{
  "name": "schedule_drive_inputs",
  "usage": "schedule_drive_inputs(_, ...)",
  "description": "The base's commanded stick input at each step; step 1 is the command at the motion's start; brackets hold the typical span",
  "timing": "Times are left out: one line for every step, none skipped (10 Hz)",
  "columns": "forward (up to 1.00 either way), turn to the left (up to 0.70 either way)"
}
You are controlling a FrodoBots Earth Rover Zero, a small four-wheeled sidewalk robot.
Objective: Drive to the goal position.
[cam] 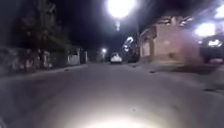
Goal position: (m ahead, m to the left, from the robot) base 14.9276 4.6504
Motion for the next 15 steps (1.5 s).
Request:
schedule_drive_inputs(1.00,0.00)
schedule_drive_inputs(1.00,0.00)
schedule_drive_inputs(1.00,0.00)
schedule_drive_inputs(1.00,0.00)
schedule_drive_inputs(1.00,0.00)
schedule_drive_inputs(1.00,0.00)
schedule_drive_inputs(1.00,0.00)
schedule_drive_inputs(1.00,0.00)
schedule_drive_inputs(1.00,0.00)
schedule_drive_inputs(1.00,0.00)
schedule_drive_inputs(1.00,0.00)
schedule_drive_inputs(1.00,0.00)
schedule_drive_inputs(1.00,0.00)
schedule_drive_inputs(1.00,0.00)
schedule_drive_inputs(1.00,0.00)
